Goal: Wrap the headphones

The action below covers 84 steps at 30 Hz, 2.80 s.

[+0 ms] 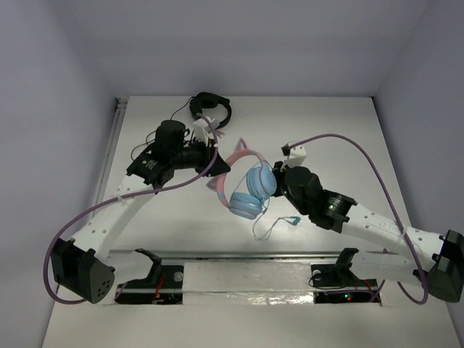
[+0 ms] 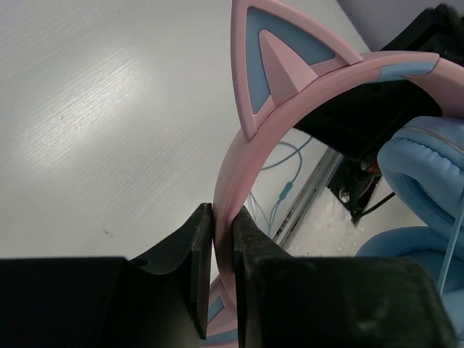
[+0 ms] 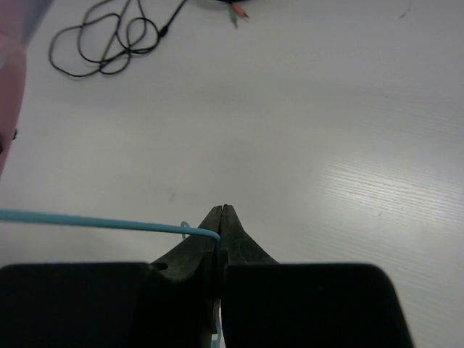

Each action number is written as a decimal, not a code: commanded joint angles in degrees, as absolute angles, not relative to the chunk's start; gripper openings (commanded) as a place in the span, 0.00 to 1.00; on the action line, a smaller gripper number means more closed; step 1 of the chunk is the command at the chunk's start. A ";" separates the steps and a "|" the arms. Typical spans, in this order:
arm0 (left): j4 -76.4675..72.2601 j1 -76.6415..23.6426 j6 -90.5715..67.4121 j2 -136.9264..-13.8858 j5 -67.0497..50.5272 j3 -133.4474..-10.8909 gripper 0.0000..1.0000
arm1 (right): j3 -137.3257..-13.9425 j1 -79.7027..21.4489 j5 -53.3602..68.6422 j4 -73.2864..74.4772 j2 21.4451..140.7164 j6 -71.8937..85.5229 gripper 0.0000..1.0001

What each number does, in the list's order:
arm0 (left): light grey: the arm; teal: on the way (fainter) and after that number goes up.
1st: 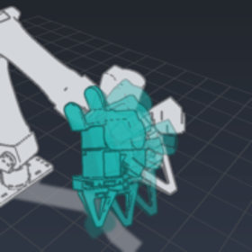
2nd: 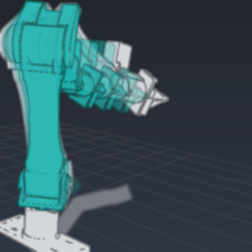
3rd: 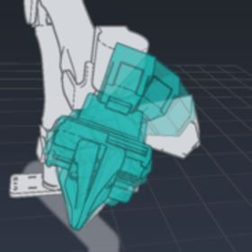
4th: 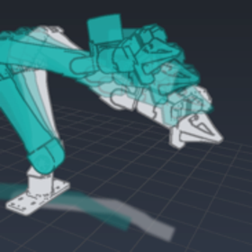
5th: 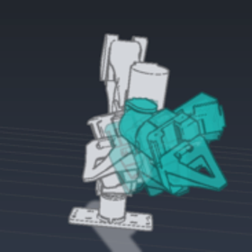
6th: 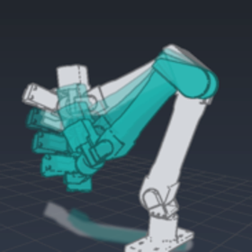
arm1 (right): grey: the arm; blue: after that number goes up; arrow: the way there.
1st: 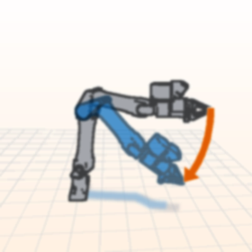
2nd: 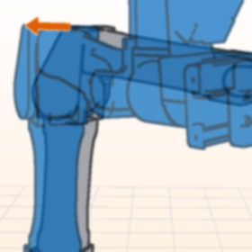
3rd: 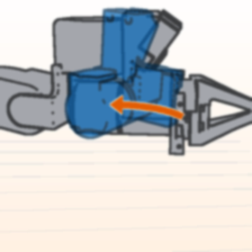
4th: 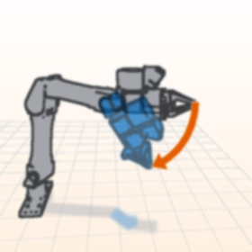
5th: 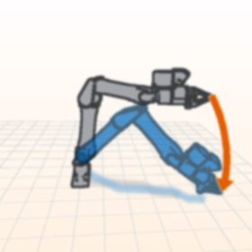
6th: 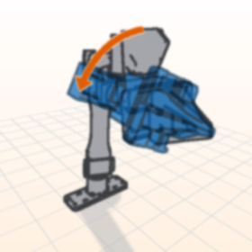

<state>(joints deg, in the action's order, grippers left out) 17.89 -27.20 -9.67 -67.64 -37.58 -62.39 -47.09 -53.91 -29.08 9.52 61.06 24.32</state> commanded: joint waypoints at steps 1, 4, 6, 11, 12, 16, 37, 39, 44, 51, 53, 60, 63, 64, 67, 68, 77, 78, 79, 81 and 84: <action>7.74 -25.75 -16.60 -66.88 -44.91 -68.11 0.00 | -44.48 -53.09 -24.79 -1.82 58.45 26.45 0.00; 6.15 -25.23 -18.19 -67.50 -45.27 -70.04 0.00 | -40.96 -53.09 -22.68 -6.76 55.99 26.28 0.03; 5.63 -25.22 -18.81 -67.59 -45.26 -71.45 0.00 | -39.47 -51.77 -20.76 -8.87 55.64 26.02 0.10; 5.19 -25.22 -20.56 -67.06 -44.48 -73.91 0.00 | -37.88 -49.75 -15.91 -13.96 56.25 25.84 0.34; 5.01 -25.22 -20.83 -66.97 -44.73 -74.26 0.00 | -37.71 -49.75 -14.43 -14.58 56.51 25.75 0.36; 4.31 -25.22 -23.38 -67.32 -46.23 -76.02 0.00 | -37.18 -48.43 -10.82 -17.05 56.78 24.87 0.50; 8.35 -25.22 -26.63 -69.34 -41.40 -86.39 0.00 | -31.20 -48.43 -7.65 -22.15 55.90 26.10 0.66; 8.44 -25.22 -27.07 -69.26 -40.17 -87.36 0.00 | -30.59 -48.43 -6.34 -23.02 56.51 26.63 0.61; 7.56 -25.22 -29.09 -69.78 -40.43 -89.47 0.00 | -29.45 -48.43 -3.78 -26.44 59.50 28.47 0.62; 7.73 -25.22 -29.97 -70.66 -41.31 -90.97 0.00 | -29.27 -48.43 -6.68 -28.83 63.01 28.21 0.65; 7.65 -25.22 -30.06 -70.75 -41.48 -91.40 0.00 | -29.18 -48.43 -6.77 -29.96 64.42 28.47 0.65; 9.14 -25.22 -28.74 -71.45 -39.55 -92.72 0.00 | -28.65 -48.43 -2.38 -23.39 58.81 28.74 0.07; 8.96 -25.22 -28.83 -71.89 -38.68 -93.07 0.00 | -26.56 -48.43 -3.59 -18.56 52.68 30.31 0.04; 8.96 -25.22 -28.92 -71.89 -38.67 -93.08 0.00 | -26.02 -48.43 -4.65 -18.55 51.25 30.32 0.04; 8.79 -25.22 -29.09 -72.25 -38.85 -93.51 0.00 | -25.57 -48.43 -8.78 -15.92 49.22 32.43 0.11; 8.88 -25.22 -29.09 -72.51 -38.85 -93.69 0.00 | -25.84 -48.43 -9.75 -14.86 49.48 33.13 0.19; 8.09 -25.22 -29.79 -72.77 -40.17 -93.69 0.00 | -31.01 -48.43 -15.81 -17.76 60.45 32.25 0.65; 8.17 -25.22 -29.88 -72.69 -40.34 -93.78 0.00 | -31.20 -48.43 -16.60 -17.93 60.99 32.26 0.65; 8.26 -25.22 -29.88 -72.69 -40.34 -93.95 0.00 | -31.29 -48.43 -16.96 -18.28 61.26 32.17 0.65; 8.96 -25.22 -29.62 -72.69 -40.17 -94.48 0.00 | -31.38 -48.43 -16.88 -18.89 62.05 32.25 0.63; 9.23 -25.22 -29.53 -72.68 -40.34 -94.92 0.00 | -31.20 -48.43 -18.19 -18.81 63.19 32.96 0.61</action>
